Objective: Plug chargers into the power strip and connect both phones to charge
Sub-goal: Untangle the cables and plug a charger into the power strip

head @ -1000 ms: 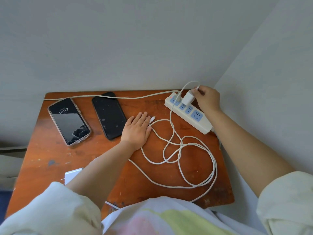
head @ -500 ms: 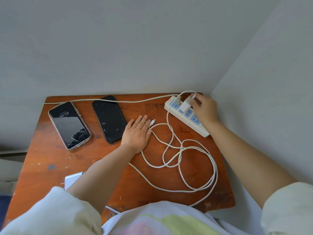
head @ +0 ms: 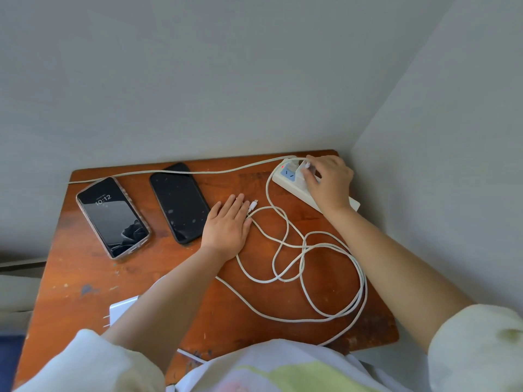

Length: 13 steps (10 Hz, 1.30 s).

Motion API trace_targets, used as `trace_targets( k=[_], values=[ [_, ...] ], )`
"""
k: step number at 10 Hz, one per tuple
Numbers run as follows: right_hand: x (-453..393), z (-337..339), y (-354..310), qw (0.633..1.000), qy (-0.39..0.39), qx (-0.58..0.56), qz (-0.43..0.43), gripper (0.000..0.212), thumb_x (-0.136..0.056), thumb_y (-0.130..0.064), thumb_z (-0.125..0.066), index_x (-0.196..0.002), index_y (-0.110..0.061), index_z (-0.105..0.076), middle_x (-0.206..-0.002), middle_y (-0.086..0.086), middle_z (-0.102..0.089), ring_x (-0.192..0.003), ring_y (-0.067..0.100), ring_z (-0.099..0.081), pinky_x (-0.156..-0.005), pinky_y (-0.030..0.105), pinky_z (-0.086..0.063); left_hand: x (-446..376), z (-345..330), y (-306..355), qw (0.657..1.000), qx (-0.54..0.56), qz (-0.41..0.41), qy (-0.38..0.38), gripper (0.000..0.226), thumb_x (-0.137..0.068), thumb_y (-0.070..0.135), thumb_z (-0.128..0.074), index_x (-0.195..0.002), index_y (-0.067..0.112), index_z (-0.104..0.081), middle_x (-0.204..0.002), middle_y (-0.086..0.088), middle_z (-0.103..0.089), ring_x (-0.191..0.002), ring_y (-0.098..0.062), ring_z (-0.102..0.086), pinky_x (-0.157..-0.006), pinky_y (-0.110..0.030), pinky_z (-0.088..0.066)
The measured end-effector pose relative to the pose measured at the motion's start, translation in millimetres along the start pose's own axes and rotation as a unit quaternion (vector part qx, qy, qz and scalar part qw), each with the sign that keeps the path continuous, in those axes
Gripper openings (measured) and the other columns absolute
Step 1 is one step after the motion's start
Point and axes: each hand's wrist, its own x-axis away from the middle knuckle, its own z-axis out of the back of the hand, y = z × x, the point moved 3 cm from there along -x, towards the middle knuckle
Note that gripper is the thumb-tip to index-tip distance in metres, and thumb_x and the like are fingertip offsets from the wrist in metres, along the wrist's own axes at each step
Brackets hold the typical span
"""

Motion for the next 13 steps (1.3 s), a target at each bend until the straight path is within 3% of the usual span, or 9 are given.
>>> trace_targets(
  k=[3,5,7,9,11,13],
  values=[
    [-1,3,10,0.999,-0.007,-0.003,-0.031,0.023,-0.091,-0.02,-0.051,-0.105,-0.007,-0.064,-0.109,0.014,-0.067,-0.114,0.027,-0.048,-0.091,0.041,-0.033,-2,0,0,1.0,-0.001,0.0,-0.001,0.05,-0.097,0.041,-0.012,-0.143,0.024,-0.011,-0.155,0.003,-0.01,-0.143,-0.015,-0.001,-0.111,-0.031,0.007],
    [1,-2,-1,1.0,0.003,0.026,-0.001,0.025,-0.091,-0.016,-0.049,-0.108,-0.004,-0.062,-0.112,0.015,-0.067,-0.118,0.03,-0.049,-0.104,0.048,-0.025,0,2,1,1.0,0.003,0.001,-0.007,0.05,-0.097,0.04,-0.012,-0.144,0.024,-0.01,-0.155,0.003,-0.01,-0.143,-0.014,0.0,-0.113,-0.031,0.005],
    [10,0,6,1.0,0.018,0.019,-0.001,0.024,-0.09,-0.014,-0.052,-0.11,-0.003,-0.062,-0.113,0.016,-0.067,-0.116,0.033,-0.051,-0.105,0.05,-0.025,1,3,2,1.0,0.003,0.002,-0.009,0.05,-0.097,0.041,-0.012,-0.144,0.024,-0.01,-0.155,0.004,-0.01,-0.143,-0.014,0.0,-0.113,-0.031,0.005],
    [1,-2,3,0.999,-0.023,0.022,-0.016,0.03,-0.091,-0.023,-0.051,-0.115,-0.007,-0.059,-0.12,0.015,-0.063,-0.12,0.029,-0.048,-0.106,0.047,-0.026,0,4,2,1.0,0.002,0.0,-0.006,0.049,-0.097,0.04,-0.013,-0.144,0.023,-0.012,-0.155,0.003,-0.011,-0.143,-0.014,-0.001,-0.113,-0.031,0.004],
    [0,-1,1,0.998,-0.01,-0.021,-0.062,0.032,-0.084,-0.026,-0.062,-0.107,-0.003,-0.063,-0.121,0.013,-0.062,-0.117,0.028,-0.045,-0.088,0.039,-0.043,2,3,3,1.0,0.007,0.001,-0.011,0.05,-0.097,0.042,-0.011,-0.144,0.025,-0.01,-0.155,0.004,-0.009,-0.143,-0.013,0.0,-0.113,-0.031,0.005],
    [-10,2,0,0.999,-0.017,0.028,-0.027,0.028,-0.089,-0.023,-0.056,-0.099,0.001,-0.066,-0.114,0.014,-0.062,-0.108,0.028,-0.046,-0.081,0.034,-0.039,1,5,1,1.0,0.017,0.01,-0.012,0.05,-0.096,0.043,-0.011,-0.144,0.027,-0.008,-0.155,0.006,-0.007,-0.142,-0.012,0.002,-0.112,-0.031,0.008]
  ],
)
